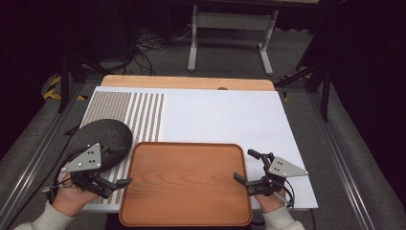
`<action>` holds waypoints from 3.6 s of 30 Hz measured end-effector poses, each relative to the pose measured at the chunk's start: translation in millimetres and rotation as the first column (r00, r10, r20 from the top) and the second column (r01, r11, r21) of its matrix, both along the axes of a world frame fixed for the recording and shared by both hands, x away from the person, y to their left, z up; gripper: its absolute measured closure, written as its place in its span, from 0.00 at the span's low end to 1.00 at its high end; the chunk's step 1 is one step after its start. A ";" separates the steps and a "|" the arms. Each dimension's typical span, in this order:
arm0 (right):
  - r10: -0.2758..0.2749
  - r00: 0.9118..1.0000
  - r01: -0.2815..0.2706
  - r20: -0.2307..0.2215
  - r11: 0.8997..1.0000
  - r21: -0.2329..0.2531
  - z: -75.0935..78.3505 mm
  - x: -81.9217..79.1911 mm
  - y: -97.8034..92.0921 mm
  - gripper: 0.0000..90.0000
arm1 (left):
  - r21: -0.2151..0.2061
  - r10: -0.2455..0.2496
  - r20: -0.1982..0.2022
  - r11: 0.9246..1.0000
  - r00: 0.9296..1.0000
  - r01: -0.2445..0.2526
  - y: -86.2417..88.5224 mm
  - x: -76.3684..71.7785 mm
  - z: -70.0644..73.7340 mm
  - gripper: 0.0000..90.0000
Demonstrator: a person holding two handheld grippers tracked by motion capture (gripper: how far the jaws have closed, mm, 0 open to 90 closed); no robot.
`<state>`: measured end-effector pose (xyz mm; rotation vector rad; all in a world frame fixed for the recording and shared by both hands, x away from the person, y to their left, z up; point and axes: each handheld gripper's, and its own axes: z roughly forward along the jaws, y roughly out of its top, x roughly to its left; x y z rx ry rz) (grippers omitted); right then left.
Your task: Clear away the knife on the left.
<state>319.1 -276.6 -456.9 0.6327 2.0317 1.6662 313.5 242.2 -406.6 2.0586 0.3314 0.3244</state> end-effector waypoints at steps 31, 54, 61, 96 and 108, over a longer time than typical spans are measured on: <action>0.027 0.999 -0.028 -0.040 1.000 -0.008 -3.8 2.9 3.1 0.06 | 0.396 -0.045 -0.100 0.915 0.994 0.081 33.9 2.9 4.7 0.15; 0.037 0.999 -0.038 -0.028 0.999 -0.032 -3.5 2.4 6.0 0.06 | 0.551 -0.040 -0.214 0.820 0.976 0.154 38.0 17.6 -10.4 0.23; 0.038 0.999 -0.039 -0.031 0.999 -0.031 -3.5 2.8 5.6 0.05 | 0.598 -0.033 -0.256 0.780 0.966 0.185 43.3 19.6 -18.5 0.28; 0.077 0.996 -0.076 -0.034 0.997 0.009 -2.7 1.3 4.9 0.04 | 0.837 -0.040 -0.312 0.460 0.949 0.295 57.1 25.0 -39.4 0.67; 0.075 0.997 -0.075 -0.031 0.997 0.004 -2.9 1.3 5.1 0.04 | 0.869 -0.073 -0.303 0.387 0.950 0.307 56.9 24.9 -45.0 0.86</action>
